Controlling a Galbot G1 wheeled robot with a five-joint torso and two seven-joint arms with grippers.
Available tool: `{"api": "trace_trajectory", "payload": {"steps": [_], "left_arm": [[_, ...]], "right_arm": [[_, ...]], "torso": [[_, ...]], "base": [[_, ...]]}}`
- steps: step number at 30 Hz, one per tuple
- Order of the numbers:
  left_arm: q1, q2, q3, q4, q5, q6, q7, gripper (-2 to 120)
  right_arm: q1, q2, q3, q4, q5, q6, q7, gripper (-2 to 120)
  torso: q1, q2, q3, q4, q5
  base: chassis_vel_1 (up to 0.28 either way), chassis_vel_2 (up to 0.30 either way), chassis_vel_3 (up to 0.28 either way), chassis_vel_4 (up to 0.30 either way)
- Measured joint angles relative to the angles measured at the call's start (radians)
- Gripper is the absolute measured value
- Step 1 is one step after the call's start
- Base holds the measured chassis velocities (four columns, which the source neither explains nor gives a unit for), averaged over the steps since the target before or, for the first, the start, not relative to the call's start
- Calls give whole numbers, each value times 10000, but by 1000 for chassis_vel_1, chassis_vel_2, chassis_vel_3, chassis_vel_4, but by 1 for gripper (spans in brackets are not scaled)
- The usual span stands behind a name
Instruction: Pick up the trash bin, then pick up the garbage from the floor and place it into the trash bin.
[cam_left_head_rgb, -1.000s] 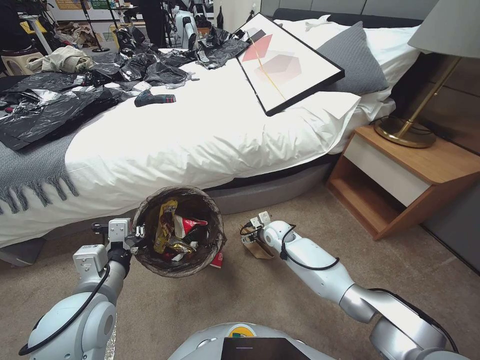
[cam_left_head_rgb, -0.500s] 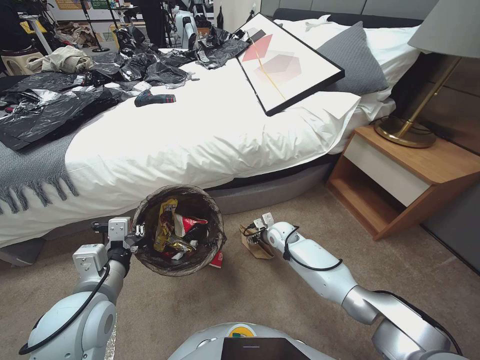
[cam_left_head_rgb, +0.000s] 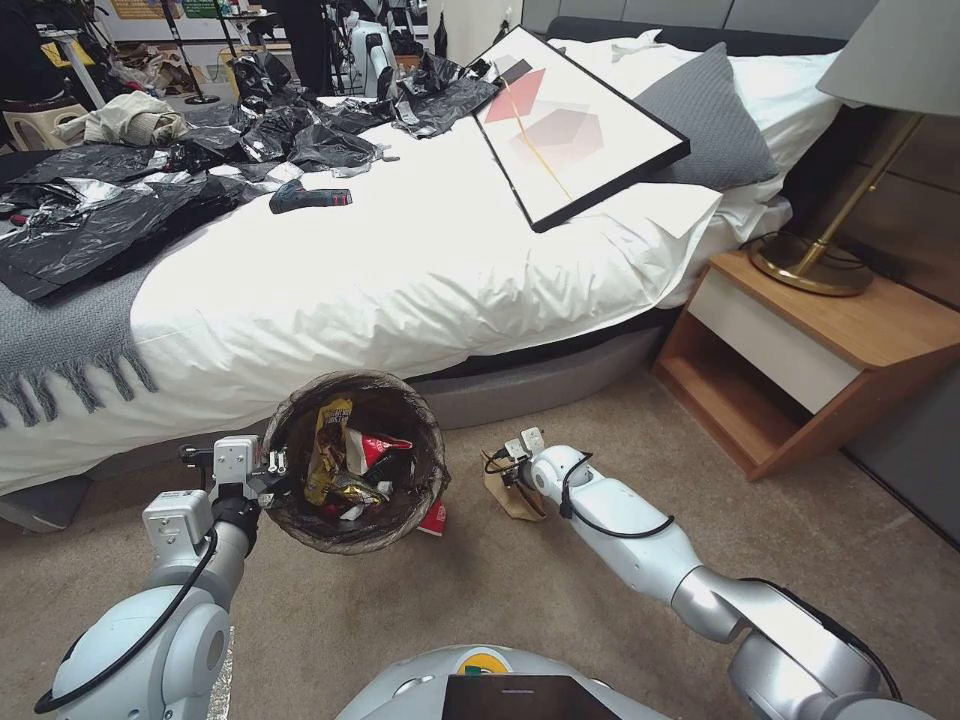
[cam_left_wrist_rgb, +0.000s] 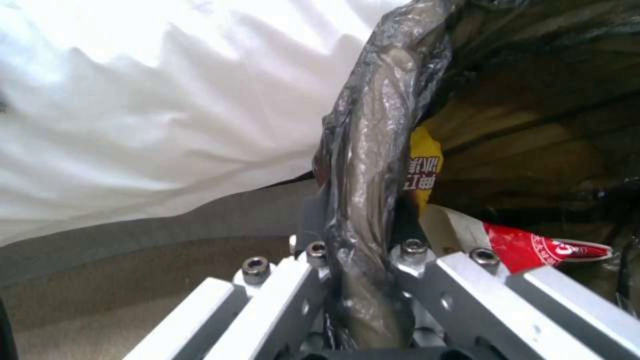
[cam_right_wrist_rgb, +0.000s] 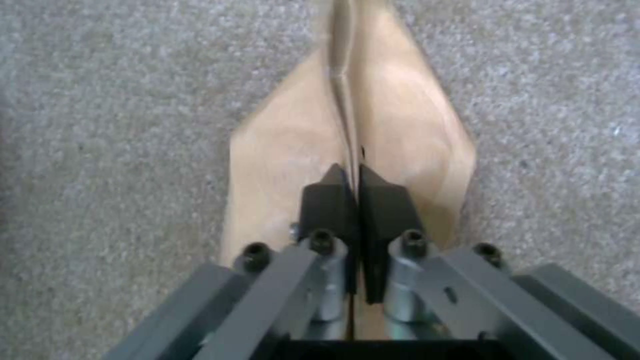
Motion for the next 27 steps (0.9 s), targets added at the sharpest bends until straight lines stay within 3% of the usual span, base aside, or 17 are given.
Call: {"api": "trace_trajectory", "payload": {"steps": [18, 27], "left_arm": [[-52, 14, -23, -1, -13, 17, 20, 0], [-112, 53, -65, 0, -19, 38, 28, 0]], "right_arm": [[-213, -221, 257, 515, 35, 39, 115, 0], [-673, -1511, 714, 3066, 1488, -354, 716, 0]], "torso": [[0, 0, 0, 1, 1], [0, 0, 0, 0, 4]], "base": [[0, 0, 0, 0], [0, 0, 0, 0]]}}
